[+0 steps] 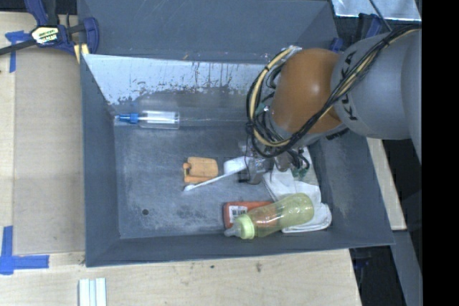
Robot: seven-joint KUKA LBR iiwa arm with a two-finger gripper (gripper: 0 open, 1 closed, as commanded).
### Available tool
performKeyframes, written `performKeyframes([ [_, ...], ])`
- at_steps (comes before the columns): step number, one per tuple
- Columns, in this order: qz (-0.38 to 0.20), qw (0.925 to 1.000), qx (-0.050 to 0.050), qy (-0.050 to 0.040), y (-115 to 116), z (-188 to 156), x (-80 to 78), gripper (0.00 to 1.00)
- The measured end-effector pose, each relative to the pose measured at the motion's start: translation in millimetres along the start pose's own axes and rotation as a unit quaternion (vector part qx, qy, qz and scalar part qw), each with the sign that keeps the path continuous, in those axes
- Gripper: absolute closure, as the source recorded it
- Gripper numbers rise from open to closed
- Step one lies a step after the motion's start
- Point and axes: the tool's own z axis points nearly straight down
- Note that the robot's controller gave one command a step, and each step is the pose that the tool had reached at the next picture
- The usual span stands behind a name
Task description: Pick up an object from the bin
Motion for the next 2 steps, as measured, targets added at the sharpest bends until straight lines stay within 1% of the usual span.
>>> performKeyframes([
  [1,0.000,1.0000,0.000,0.0000,0,0,0.0,1.00],
  [2,0.009,1.0000,0.000,-0.0010,0,-161,7.5,1.00],
])
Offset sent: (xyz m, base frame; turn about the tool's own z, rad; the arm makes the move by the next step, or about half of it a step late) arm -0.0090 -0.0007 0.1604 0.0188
